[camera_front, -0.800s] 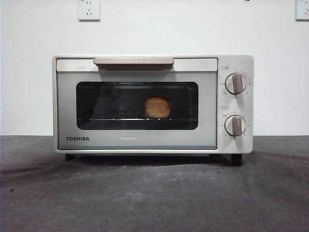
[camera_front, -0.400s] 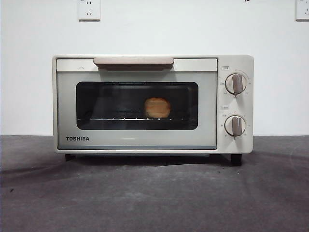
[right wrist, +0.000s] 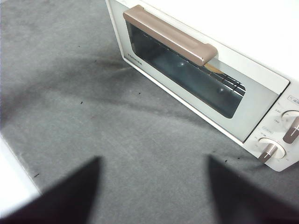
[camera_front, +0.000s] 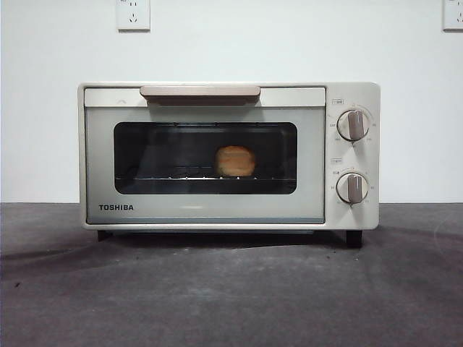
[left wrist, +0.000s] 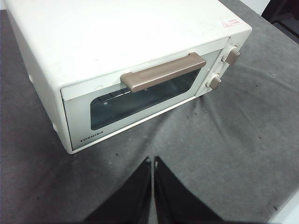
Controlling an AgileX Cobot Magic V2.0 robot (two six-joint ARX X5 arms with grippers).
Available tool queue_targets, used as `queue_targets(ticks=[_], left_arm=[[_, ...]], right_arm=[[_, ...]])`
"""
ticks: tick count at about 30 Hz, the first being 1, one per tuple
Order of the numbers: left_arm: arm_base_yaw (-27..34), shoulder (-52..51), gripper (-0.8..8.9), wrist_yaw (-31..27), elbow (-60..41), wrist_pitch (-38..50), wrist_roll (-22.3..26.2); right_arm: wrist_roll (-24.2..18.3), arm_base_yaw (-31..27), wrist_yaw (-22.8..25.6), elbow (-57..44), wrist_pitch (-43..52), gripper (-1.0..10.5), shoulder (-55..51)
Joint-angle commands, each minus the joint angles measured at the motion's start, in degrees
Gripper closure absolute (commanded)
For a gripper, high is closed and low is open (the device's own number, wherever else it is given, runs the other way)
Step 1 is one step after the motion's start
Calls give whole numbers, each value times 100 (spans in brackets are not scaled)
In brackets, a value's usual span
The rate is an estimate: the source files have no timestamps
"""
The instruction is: The left arm flap open the oven, the right arm pick bread and place it into oven, the left arm flap close the oven
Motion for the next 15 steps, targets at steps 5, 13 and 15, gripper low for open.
queue_targets(ticks=[5,13,15], left_arm=[[-22,15,794,-20,129,28,98],[-22,15,794,-20,129,28,98],[-22,15,794,-20,129,28,98]], right_arm=[[28,52,24,103,59,941,35],[28,52,24,103,59,941,35],[28,52,22,103,59,941,35]])
